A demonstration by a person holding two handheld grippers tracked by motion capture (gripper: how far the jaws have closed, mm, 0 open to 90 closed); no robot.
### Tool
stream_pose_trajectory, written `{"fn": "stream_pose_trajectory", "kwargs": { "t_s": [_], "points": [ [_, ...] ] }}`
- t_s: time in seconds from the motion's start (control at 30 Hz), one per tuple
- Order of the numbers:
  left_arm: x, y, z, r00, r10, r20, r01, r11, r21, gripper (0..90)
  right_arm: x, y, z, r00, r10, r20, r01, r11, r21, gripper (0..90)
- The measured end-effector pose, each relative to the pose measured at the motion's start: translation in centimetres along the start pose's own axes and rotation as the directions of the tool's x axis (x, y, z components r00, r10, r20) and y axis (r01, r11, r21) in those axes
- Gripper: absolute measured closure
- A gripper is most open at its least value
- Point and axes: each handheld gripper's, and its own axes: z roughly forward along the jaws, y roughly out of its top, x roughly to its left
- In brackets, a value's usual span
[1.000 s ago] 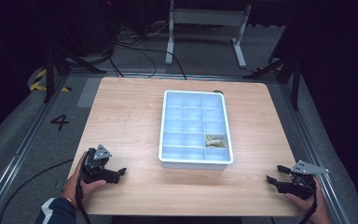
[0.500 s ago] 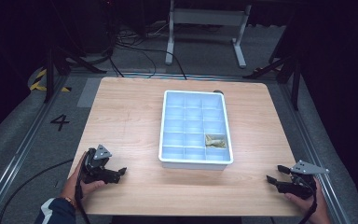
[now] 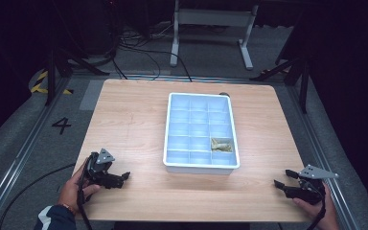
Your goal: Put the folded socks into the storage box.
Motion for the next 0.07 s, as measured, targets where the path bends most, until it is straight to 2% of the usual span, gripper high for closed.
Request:
{"fn": "stream_pose_trajectory", "kwargs": {
  "t_s": [0.07],
  "points": [
    [-0.04, -0.01, -0.01, 1.0, -0.003, 0.0, 0.003, 1.0, 0.0, 0.0, 0.0, 0.0, 0.0, 1.0, 0.0, 0.001, 0.0, 1.0, 0.0, 30.9]
  ]
}}
